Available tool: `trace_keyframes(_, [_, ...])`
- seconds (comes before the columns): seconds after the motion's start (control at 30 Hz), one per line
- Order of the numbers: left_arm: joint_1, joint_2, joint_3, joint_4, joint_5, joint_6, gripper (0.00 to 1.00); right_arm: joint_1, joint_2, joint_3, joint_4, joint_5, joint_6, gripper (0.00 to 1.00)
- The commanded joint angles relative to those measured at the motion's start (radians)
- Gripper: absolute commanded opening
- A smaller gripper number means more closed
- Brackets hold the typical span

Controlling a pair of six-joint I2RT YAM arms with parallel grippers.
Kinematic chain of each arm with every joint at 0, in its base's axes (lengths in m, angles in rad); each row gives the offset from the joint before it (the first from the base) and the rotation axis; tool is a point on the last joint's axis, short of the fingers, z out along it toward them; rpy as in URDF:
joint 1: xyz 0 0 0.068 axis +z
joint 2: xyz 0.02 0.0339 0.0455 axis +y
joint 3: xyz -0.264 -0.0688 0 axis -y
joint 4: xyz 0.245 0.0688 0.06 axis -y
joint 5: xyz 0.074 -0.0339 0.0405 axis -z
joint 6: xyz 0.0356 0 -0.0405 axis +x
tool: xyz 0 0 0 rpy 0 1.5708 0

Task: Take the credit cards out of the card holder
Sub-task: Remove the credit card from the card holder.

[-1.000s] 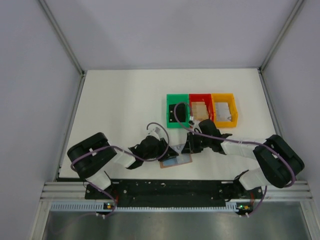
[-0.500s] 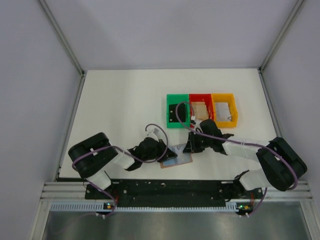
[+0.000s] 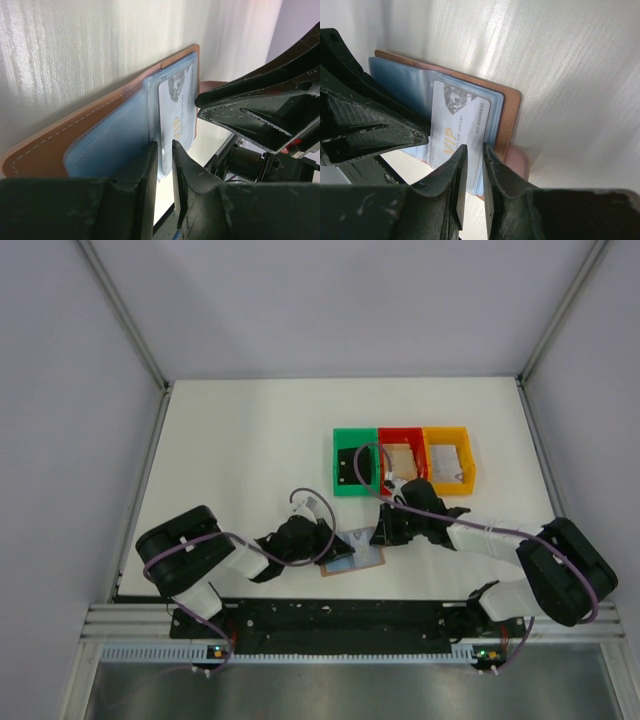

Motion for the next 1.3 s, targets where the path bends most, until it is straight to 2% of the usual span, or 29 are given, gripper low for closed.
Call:
trace_keyframes(0.0, [-0.003,-0.023,0.005,-0.059,-0.031,0.004,0.24,-0.009,0.025,0.001,0.02,-0.028,-0.014,0.18])
trace_keyframes(0.27, [-0.003,-0.016,-0.01,-0.048,-0.036,-0.013,0.26,-0.009,0.071,0.001,0.039,-0.052,-0.02,0.13])
trace_keyframes(0.5, [-0.003,0.016,-0.058,0.128,-0.022,-0.045,0.24,-0.009,0.089,0.0,0.04,-0.057,-0.023,0.11])
trace_keyframes(0.73, [-0.003,0.023,-0.082,0.228,-0.019,-0.047,0.17,-0.007,0.094,0.003,0.04,-0.06,-0.023,0.11])
trace_keyframes(0.9, [-0.003,0.001,-0.102,0.251,-0.028,-0.04,0.01,-0.012,0.076,-0.005,0.057,-0.071,-0.014,0.11])
trace_keyframes(1.07, [-0.003,-0.008,-0.125,0.276,-0.03,-0.047,0.0,-0.025,0.053,-0.014,0.076,-0.086,0.002,0.11])
trace_keyframes(1.17, [-0.003,-0.011,-0.135,0.296,-0.03,-0.047,0.0,-0.027,0.008,-0.031,0.119,-0.118,0.019,0.14])
trace_keyframes(1.27, [-0.003,-0.014,-0.144,0.329,-0.028,-0.047,0.0,-0.027,-0.048,-0.042,0.146,-0.126,0.034,0.23])
